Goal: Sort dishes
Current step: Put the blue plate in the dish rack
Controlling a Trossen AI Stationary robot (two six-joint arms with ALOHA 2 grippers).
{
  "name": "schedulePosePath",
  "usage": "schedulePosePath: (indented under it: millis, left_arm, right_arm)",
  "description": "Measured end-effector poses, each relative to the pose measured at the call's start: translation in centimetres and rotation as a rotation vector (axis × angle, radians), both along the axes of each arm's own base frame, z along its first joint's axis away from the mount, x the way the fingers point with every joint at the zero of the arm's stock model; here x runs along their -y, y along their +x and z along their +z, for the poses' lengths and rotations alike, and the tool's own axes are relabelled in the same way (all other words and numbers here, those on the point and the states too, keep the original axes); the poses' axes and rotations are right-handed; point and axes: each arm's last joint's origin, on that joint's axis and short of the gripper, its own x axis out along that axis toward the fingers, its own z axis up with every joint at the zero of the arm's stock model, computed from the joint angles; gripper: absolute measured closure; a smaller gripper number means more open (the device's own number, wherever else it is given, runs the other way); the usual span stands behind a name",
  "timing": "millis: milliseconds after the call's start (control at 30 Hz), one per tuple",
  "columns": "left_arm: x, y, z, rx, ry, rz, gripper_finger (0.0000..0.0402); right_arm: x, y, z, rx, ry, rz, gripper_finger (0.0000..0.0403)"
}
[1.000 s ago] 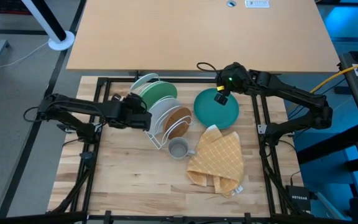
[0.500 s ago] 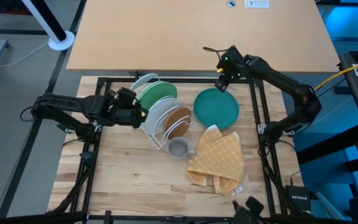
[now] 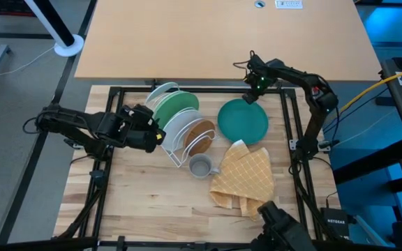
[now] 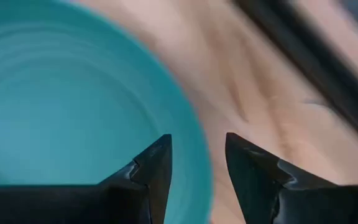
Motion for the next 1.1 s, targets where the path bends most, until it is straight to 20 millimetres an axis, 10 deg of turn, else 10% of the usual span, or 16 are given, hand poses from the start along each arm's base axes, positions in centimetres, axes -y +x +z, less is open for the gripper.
schedulePosePath:
  millis: [833, 1100]
  left_arm:
    - [0.1, 0.0, 0.0, -0.001, -0.001, -0.001, 0.0247]
    - [0.1, 0.0, 0.0, -0.002, 0.000, -0.002, 0.0247]
  right_arm:
    - [1.0, 0.8, -6.0, -0.037, 0.189, 0.027, 0.0251]
    - [1.0, 0.8, -5.7, -0.039, 0.212, 0.031, 0.0318]
